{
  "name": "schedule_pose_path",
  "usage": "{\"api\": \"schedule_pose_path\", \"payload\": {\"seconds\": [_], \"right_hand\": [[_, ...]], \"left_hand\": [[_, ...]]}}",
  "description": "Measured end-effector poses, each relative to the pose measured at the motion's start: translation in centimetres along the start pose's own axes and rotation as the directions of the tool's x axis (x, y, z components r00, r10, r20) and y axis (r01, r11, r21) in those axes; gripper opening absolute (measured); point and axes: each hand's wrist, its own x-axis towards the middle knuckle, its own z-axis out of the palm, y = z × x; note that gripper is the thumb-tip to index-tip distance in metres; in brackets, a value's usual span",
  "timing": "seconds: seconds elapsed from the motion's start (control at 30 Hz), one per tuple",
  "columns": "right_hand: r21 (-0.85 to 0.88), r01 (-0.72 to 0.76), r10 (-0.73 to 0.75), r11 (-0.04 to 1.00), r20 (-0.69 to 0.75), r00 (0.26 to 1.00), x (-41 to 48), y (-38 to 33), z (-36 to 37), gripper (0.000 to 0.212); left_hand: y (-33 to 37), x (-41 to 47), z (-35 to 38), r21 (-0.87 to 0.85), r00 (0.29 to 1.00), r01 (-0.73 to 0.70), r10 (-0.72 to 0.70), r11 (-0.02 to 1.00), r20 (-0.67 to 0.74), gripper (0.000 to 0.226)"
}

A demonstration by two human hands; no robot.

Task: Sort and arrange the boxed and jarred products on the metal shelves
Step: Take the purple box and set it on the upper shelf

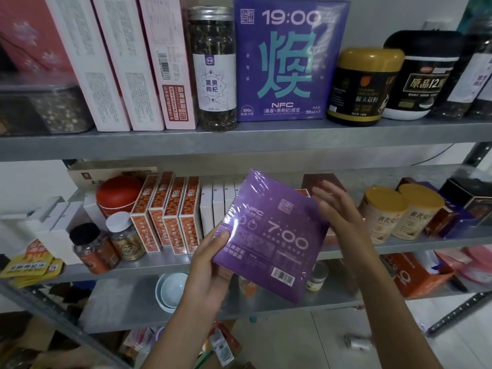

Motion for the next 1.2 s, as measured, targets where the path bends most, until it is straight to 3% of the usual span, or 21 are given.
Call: {"api": "schedule_pose_path", "payload": {"seconds": [0.07,0.13,0.27,0.33,0.4,0.47,0.53,0.6,0.67,0.7,0.8,0.87,0.9,0.97,1.03,1.1,1.2], "right_hand": [[0.272,-0.09,0.073,0.958,0.074,0.995,-0.5,0.7,0.9,0.061],[0.431,-0.122,0.095,0.894,0.084,0.992,-0.5,1.0,2.1,0.069],[0.526,-0.095,0.109,0.846,0.003,0.994,-0.4,0.6,3.6,0.055],[0.518,-0.09,0.136,0.851,-0.051,0.989,-0.5,0.5,4.0,0.048],[0.493,-0.059,0.132,0.868,-0.116,0.984,-0.7,0.3,4.4,0.048],[0.445,-0.016,0.106,0.895,-0.178,0.978,-0.8,-0.1,4.8,0.045],[0.39,0.01,0.099,0.921,-0.258,0.961,-0.7,-0.6,5.3,0.044],[0.376,0.014,0.123,0.926,-0.338,0.933,-0.4,-1.1,5.8,0.044],[0.419,-0.002,0.177,0.908,-0.38,0.908,-0.2,-1.5,6.3,0.045],[0.449,-0.011,0.208,0.893,-0.391,0.897,-0.2,-1.7,6.6,0.045],[0.499,-0.019,0.251,0.866,-0.402,0.88,-0.4,-1.9,7.5,0.045],[0.505,-0.002,0.232,0.863,-0.394,0.889,-0.6,-2.1,7.7,0.042],[0.497,0.006,0.21,0.868,-0.378,0.902,-0.7,-2.2,7.6,0.039],[0.429,0.018,0.13,0.903,-0.315,0.94,-0.7,-2.2,7.1,0.025],[0.284,0.035,0.044,0.958,-0.265,0.963,-0.7,-1.8,6.1,0.019],[0.073,0.075,-0.056,0.994,-0.231,0.971,-0.9,-1.2,4.9,0.03],[-0.134,0.12,-0.128,0.984,-0.053,0.99,-1.0,-1.1,2.7,0.029]], "left_hand": [[-0.3,0.1,0.1,-0.119,0.997,0.081,-0.082,0.99,-0.007,0.021],[-0.9,0.1,0.3,-0.167,0.988,0.148,-0.152,0.975,-0.013,0.015],[-0.5,0.0,0.0,-0.192,0.982,0.179,-0.188,0.965,-0.029,0.024],[0.0,0.3,-0.1,-0.035,0.986,0.157,-0.158,0.987,-0.051,0.037],[-0.1,0.5,-0.2,0.375,0.995,0.066,-0.031,0.925,-0.098,0.049],[-0.4,0.5,-0.7,0.743,0.956,-0.117,0.276,0.658,-0.094,0.048],[-0.6,0.0,-1.4,0.868,0.857,-0.376,0.478,0.325,0.192,0.062],[-1.3,0.1,-2.2,0.818,0.75,-0.575,0.402,0.007,0.525,0.094],[-2.4,0.0,-1.8,0.699,0.632,-0.695,0.321,-0.168,0.706,0.102],[-2.8,-0.1,-1.3,0.685,0.612,-0.71,0.339,-0.163,0.715,0.101],[-2.5,-0.4,0.8,0.718,0.629,-0.696,0.481,-0.001,0.611,0.084],[-2.2,-0.2,1.0,0.694,0.567,-0.717,0.529,-0.059,0.631,0.081],[-2.0,0.0,1.0,0.699,0.569,-0.714,0.537,-0.052,0.622,0.082],[-1.0,-0.1,1.0,0.746,0.716,-0.641,0.494,0.183,0.494,0.088],[-0.1,-0.1,0.5,0.699,0.84,-0.534,0.397,0.476,0.371,0.072],[0.8,0.0,0.1,0.551,0.889,-0.457,0.345,0.699,0.3,0.063],[1.4,-0.2,0.0,0.273,0.937,-0.292,0.216,0.917,0.275,0.078]]}}
